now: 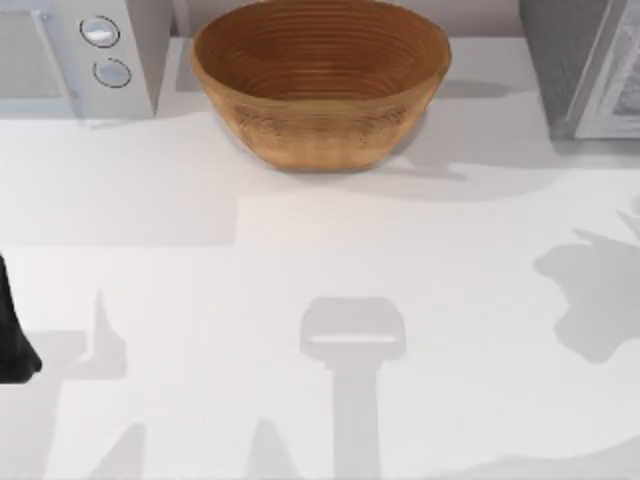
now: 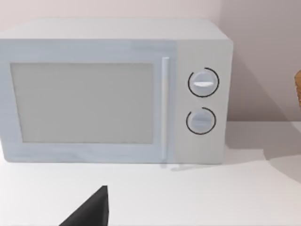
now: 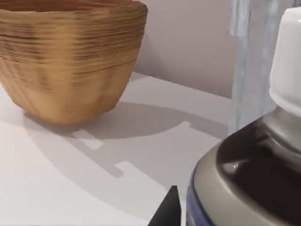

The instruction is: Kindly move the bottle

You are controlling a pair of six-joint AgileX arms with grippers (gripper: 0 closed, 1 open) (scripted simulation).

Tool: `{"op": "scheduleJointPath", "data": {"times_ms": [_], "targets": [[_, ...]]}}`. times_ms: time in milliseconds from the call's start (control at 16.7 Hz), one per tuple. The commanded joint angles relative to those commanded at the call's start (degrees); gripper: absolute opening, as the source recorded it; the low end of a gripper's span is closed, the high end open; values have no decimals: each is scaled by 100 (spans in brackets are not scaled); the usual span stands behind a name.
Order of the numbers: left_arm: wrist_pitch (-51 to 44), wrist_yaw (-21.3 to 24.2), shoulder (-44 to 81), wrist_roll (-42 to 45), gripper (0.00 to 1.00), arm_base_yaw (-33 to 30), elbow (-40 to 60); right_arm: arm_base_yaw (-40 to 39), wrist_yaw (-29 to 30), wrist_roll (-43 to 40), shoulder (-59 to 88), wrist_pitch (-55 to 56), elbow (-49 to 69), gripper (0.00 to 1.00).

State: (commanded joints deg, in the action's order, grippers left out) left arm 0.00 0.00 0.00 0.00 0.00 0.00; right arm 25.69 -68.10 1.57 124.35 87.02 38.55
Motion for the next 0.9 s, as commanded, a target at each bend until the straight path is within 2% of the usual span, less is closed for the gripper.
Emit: {"op": "scheduleJointPath", "data": {"times_ms": [240,540,900], "targets": [[0,0,0,0,100,0,0,-416,428,-51,561,260,264,0],[0,0,0,0,100,0,0,-466,482,-57,631,293,298,0],[0,0,0,0,100,0,0,-466,482,-57,631,293,298,45]]}}
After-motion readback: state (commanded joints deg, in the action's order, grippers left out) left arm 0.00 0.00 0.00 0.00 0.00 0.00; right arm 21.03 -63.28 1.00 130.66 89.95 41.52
